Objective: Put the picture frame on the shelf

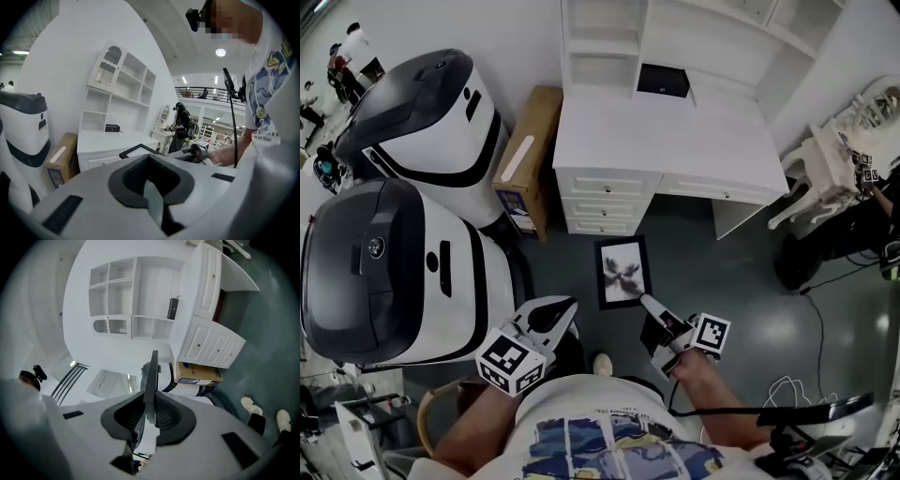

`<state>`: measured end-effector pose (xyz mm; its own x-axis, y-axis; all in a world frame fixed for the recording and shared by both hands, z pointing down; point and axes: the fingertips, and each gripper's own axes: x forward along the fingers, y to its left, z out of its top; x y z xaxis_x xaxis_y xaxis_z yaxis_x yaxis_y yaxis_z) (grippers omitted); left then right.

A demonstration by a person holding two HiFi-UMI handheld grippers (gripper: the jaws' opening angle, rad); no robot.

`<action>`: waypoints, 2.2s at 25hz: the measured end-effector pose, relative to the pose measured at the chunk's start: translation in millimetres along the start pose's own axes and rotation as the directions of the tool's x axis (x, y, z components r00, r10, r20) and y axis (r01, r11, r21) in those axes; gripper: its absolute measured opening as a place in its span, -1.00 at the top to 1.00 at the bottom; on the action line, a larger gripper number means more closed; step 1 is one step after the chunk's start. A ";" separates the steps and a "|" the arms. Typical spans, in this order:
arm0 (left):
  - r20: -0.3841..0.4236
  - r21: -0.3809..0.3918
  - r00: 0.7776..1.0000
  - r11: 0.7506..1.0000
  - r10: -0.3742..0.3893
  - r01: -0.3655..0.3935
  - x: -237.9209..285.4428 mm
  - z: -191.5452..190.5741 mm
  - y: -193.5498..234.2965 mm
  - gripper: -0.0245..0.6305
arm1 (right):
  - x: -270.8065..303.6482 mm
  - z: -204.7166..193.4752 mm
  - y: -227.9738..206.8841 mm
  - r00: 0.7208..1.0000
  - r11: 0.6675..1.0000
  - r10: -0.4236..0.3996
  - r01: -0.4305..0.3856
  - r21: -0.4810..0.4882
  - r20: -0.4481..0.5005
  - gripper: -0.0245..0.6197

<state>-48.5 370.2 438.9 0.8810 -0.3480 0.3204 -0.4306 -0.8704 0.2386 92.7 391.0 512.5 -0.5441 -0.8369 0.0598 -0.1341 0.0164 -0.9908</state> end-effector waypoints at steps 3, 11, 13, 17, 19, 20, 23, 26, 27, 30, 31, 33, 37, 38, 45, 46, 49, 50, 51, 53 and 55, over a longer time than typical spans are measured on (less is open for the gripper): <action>0.006 0.016 1.000 0.999 -0.030 0.030 16.0 11.0 32.5 0.88 | 28.9 24.8 0.3 1.000 1.000 -0.005 0.006 -0.010 0.024 0.65; 0.004 0.048 0.995 0.994 -0.100 0.100 39.2 58.1 119.8 0.89 | 125.0 83.6 0.4 0.996 0.998 -0.049 0.051 -0.025 0.078 0.66; 0.002 0.046 0.994 0.993 -0.113 0.113 39.4 63.4 136.8 0.88 | 146.8 92.7 -2.5 0.995 0.998 -0.056 0.058 -0.020 0.086 0.66; 0.009 0.024 0.994 0.993 -0.113 0.112 37.8 69.5 172.0 0.89 | 183.6 114.7 -7.1 0.991 0.998 -0.062 0.064 -0.015 0.120 0.65; 0.016 0.007 0.995 0.995 -0.103 0.103 34.9 72.2 185.8 0.89 | 196.0 126.8 -10.6 0.988 0.997 -0.071 0.073 -0.012 0.140 0.66; 0.021 0.002 0.995 0.995 -0.099 0.099 34.2 74.6 191.8 0.89 | 201.4 134.3 -13.1 0.986 0.997 -0.078 0.080 -0.011 0.149 0.65; 0.032 -0.010 0.996 0.996 -0.085 0.086 39.1 82.6 213.3 0.88 | 222.2 163.9 -20.0 0.981 0.996 -0.089 0.091 -0.007 0.175 0.66; 0.029 -0.020 0.998 0.998 -0.063 0.064 46.4 90.1 233.8 0.88 | 245.7 192.7 -27.9 0.977 0.996 -0.092 0.093 0.006 0.191 0.66; 0.030 -0.022 0.998 0.998 -0.054 0.054 49.1 93.7 240.3 0.88 | 254.1 202.9 -30.9 0.977 0.996 -0.094 0.093 0.010 0.192 0.66; 0.034 -0.035 0.999 0.999 -0.014 0.015 58.4 105.2 262.5 0.89 | 280.8 235.9 -40.4 0.977 0.995 -0.101 0.100 0.017 0.188 0.66; 0.034 -0.040 0.999 0.999 0.002 -0.001 62.1 109.6 270.9 0.89 | 290.4 247.7 -43.1 0.977 0.995 -0.104 0.103 0.018 0.185 0.66; 0.032 -0.046 0.999 0.998 0.032 -0.031 70.4 119.7 287.6 0.88 | 311.4 272.2 -48.0 0.978 0.994 -0.107 0.106 0.016 0.178 0.66; 0.020 -0.049 0.996 0.995 0.082 -0.081 89.4 139.3 317.5 0.88 | 357.3 319.5 -59.2 0.982 0.994 -0.108 0.108 0.008 0.157 0.66; 0.019 -0.050 0.995 0.994 0.096 -0.095 94.4 144.3 324.6 0.88 | 368.2 330.0 -62.0 0.983 0.994 -0.108 0.108 0.008 0.151 0.66; 0.016 -0.070 0.981 0.979 0.194 -0.192 117.6 171.5 361.2 0.88 | 440.6 388.7 -84.1 0.990 0.995 -0.099 0.098 0.019 0.102 0.66; 0.011 -0.076 0.978 0.976 0.208 -0.206 119.7 172.5 365.6 0.88 | 450.3 394.7 -87.1 0.991 0.995 -0.098 0.097 0.023 0.095 0.66; -0.003 -0.086 0.971 0.968 0.238 -0.237 128.2 175.4 378.9 0.88 | 476.0 414.7 -94.4 0.991 0.994 -0.105 0.104 0.014 0.082 0.65; -0.007 -0.090 0.968 0.964 0.250 -0.249 130.0 176.4 383.3 0.88 | 484.8 420.0 -97.3 0.991 0.994 -0.107 0.106 0.013 0.079 0.66; -0.010 -0.095 0.965 0.960 0.263 -0.263 131.3 177.7 387.5 0.88 | 493.7 424.5 -100.7 0.991 0.994 -0.109 0.109 0.016 0.076 0.66; -0.015 -0.105 0.957 0.952 0.288 -0.288 133.9 180.8 394.5 0.89 | 509.6 433.4 -108.3 0.991 0.993 -0.117 0.116 0.021 0.070 0.65; -0.020 -0.110 0.952 0.945 0.307 -0.307 136.7 183.1 400.5 0.88 | 523.7 443.7 -115.1 0.990 0.992 -0.122 0.121 0.021 0.069 0.66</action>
<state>-64.6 -89.7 410.4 0.7022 -0.5913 0.3966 -0.6994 -0.6773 0.2283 190.8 -291.9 604.1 -0.4649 -0.8686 0.1716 -0.1813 -0.0963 -0.9787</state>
